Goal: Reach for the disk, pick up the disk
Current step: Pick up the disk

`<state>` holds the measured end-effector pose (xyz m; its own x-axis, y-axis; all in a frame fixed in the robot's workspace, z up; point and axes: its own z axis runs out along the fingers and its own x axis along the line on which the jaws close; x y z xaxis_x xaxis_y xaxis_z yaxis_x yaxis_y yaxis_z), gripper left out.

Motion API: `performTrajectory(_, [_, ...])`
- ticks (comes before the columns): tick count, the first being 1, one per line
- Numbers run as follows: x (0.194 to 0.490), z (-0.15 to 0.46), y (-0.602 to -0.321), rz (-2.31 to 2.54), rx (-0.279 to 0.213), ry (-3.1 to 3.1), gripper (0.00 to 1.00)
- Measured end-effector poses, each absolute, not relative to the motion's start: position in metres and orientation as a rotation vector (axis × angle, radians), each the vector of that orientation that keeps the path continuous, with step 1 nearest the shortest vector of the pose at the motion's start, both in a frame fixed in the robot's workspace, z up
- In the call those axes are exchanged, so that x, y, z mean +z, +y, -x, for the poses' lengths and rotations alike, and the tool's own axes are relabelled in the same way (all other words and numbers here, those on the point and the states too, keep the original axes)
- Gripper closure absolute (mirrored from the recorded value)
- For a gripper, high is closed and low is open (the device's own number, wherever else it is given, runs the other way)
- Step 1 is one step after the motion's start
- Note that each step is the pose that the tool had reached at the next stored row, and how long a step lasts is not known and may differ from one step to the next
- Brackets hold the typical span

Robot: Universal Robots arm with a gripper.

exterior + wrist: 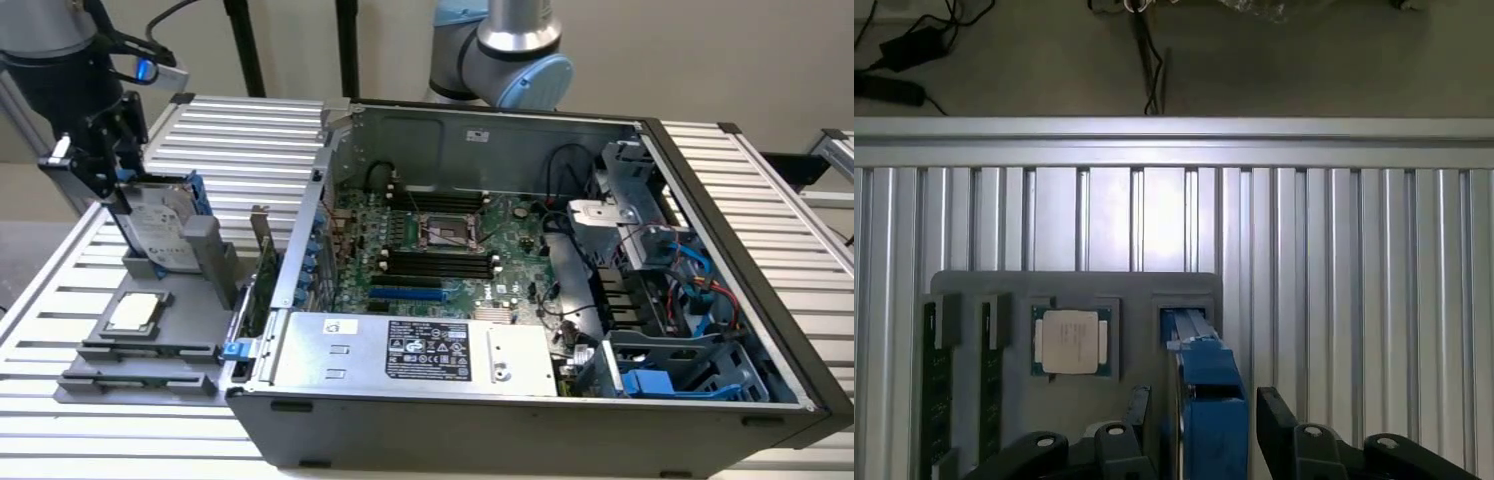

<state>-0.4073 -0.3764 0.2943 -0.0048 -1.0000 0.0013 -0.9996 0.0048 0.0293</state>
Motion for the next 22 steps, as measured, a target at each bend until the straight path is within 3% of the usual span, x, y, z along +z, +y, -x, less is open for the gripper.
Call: performTrajectory(22, [0.2909, 0.4113, -0.3761, -2.222, -0.013, -2.212, 0.46])
